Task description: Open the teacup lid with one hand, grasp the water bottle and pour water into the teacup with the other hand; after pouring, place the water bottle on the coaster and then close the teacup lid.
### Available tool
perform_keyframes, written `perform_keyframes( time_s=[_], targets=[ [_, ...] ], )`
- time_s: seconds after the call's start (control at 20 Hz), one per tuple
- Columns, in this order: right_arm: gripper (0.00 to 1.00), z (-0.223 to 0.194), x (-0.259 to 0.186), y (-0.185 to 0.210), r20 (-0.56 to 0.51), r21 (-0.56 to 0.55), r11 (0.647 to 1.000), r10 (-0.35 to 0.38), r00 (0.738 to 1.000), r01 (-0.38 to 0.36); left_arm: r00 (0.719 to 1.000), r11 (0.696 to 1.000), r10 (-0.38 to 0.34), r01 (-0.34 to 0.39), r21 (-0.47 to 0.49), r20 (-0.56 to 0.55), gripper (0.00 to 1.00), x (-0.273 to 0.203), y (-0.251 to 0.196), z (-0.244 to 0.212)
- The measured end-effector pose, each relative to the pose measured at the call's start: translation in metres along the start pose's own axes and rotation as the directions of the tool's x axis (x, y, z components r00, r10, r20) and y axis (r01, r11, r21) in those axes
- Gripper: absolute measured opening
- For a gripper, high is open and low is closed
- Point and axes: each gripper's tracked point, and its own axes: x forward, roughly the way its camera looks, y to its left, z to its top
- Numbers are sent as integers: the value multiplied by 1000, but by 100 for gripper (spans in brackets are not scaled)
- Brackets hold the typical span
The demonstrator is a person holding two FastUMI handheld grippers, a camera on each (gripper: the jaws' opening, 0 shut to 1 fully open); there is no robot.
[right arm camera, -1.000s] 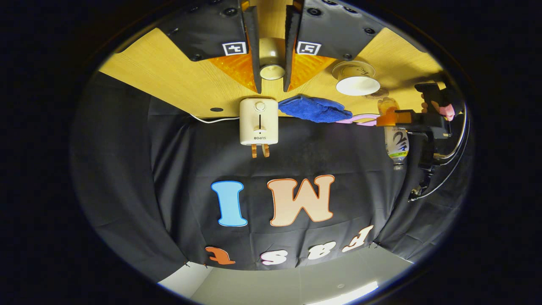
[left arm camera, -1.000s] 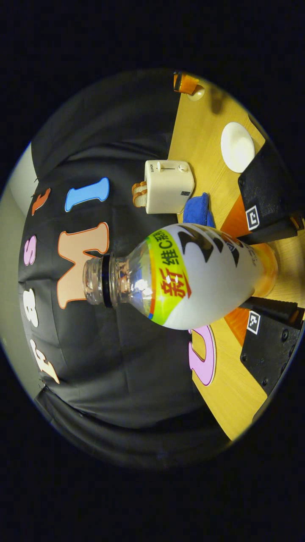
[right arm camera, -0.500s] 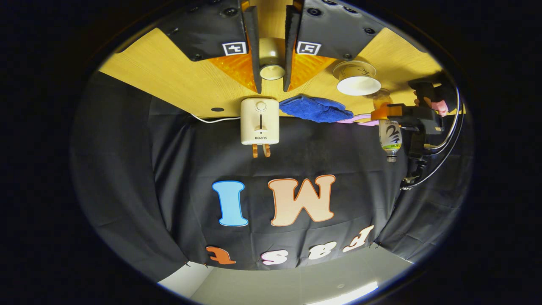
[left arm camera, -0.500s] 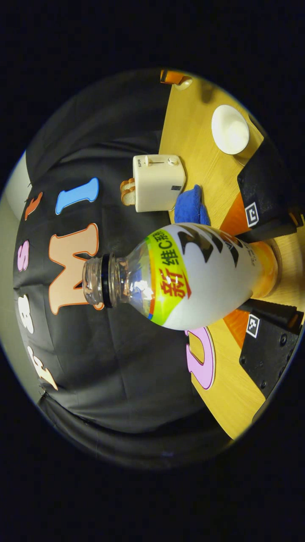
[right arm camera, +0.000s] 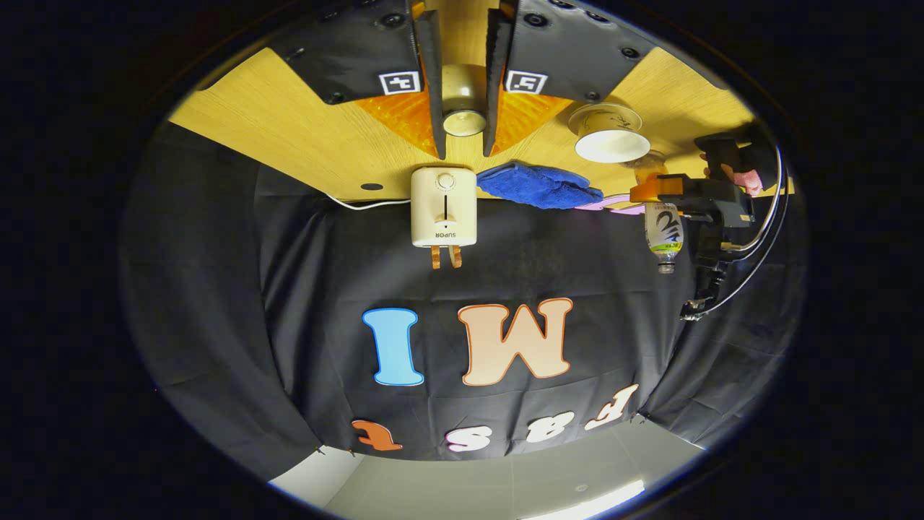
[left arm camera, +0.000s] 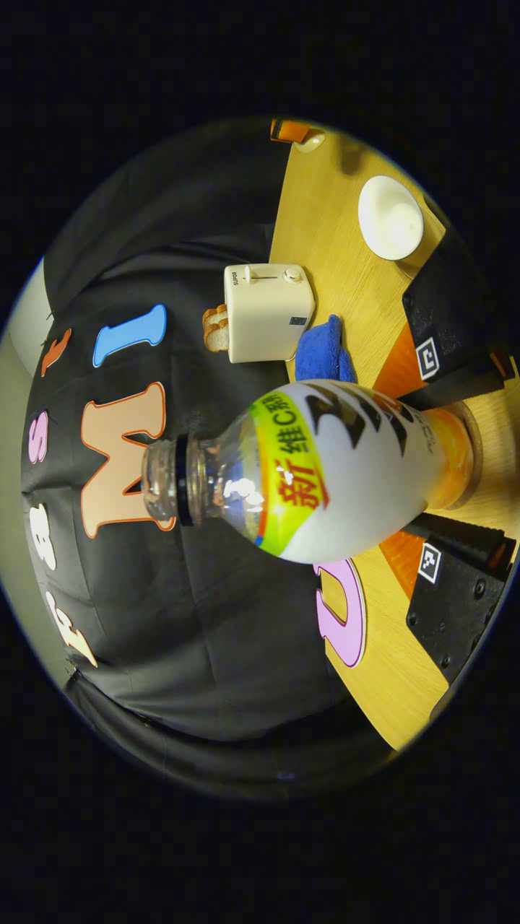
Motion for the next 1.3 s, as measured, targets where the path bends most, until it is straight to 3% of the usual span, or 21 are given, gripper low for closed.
perform_keyframes(
  time_s=[0.1, 0.25, 0.5, 1.05, 1.3],
  targets=[
    [28, 0, 0, 0, 0, 0, 1000, -1, 1000, 1, 1000, 1000, -2, 2, -2, 0, 68, 0, -1, 1],
    [27, 0, 0, 0, 0, 0, 1000, -1, 1000, 1, 1000, 1000, 1, -1, -8, 7, 81, -1, 0, 2],
    [28, 0, 0, 0, 0, 0, 1000, -1, 1000, 1, 1000, 1000, 1, -1, -16, 17, 93, -2, 1, 2],
    [27, 0, 0, 0, 1, 1, 1000, 0, 1000, 0, 995, 997, 27, -20, -78, 95, 96, -32, 7, 10],
    [27, 0, 0, 0, 1, 1, 1000, 0, 1000, 0, 988, 993, -55, 69, -91, 146, 96, -64, -5, 14]
  ],
)
